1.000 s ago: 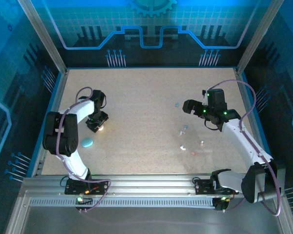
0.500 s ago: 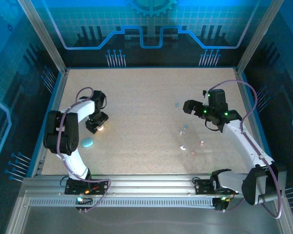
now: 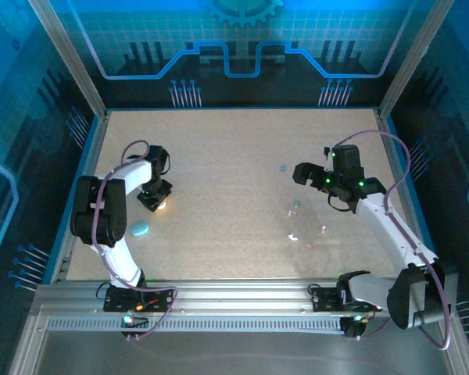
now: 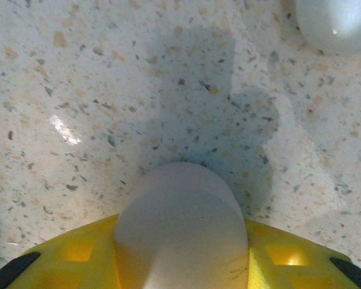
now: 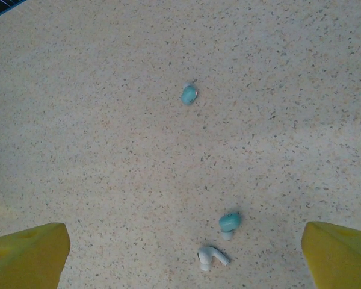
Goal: Insert wireless bluetooth earbuds into charging case
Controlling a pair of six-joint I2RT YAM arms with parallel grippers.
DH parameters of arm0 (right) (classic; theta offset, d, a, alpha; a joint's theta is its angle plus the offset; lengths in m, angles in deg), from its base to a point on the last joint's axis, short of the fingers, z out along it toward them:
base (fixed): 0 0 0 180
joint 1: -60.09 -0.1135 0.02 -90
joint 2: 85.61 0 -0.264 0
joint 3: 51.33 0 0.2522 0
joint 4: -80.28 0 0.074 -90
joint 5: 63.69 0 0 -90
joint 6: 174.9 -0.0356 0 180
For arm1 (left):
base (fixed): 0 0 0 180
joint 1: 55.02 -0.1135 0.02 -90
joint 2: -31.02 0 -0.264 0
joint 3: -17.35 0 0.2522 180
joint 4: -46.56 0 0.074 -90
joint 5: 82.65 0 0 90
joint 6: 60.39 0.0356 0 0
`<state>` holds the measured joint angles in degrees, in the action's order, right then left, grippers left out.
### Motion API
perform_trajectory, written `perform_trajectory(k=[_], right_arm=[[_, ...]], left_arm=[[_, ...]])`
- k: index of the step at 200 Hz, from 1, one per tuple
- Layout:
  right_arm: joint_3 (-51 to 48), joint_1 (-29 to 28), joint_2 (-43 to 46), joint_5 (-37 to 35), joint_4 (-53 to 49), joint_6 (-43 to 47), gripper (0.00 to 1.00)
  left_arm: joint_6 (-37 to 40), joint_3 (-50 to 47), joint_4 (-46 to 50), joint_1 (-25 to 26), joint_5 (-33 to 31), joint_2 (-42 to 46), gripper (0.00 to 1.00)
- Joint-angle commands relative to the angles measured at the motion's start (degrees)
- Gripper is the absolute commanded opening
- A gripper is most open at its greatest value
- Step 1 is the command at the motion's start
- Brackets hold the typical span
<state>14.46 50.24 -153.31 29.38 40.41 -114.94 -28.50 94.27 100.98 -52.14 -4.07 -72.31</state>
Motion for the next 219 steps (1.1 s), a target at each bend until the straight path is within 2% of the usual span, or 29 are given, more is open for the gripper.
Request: perform_trajectory(k=[1,23,61,95,156,219], right_arm=[[-1.2,-0.8,1.1,0.4,-0.1,-0.3,1.00],[-1.3,-0.8,1.3,0.9,0.1,-0.4,1.00],[-3.7,-0.8,2.1,0.4,-0.2,-0.4,1.00],[-4.4,-0.6,3.6,-1.6,-1.1,-0.2,1.00],[-6.9,0.3,6.9,-3.2,-0.2,-0.4,1.00],[-7.5,0.4,7.1,-2.6,0.4,-0.6,1.00]], left_arm=[[-0.2,-0.7,-0.1,3.8,3.9,3.2,0.30],[-2.3,0.5,0.6,10.9,4.3,3.8,0.32],[-11.1,2.9,0.6,25.2,5.9,2.1,0.34],[-17.1,6.4,0.4,33.8,6.5,-0.8,0.36],[-23.1,8.9,1.1,39.7,6.1,-3.5,0.39],[-25.1,8.7,0.1,40.6,6.9,-5.2,0.47]])
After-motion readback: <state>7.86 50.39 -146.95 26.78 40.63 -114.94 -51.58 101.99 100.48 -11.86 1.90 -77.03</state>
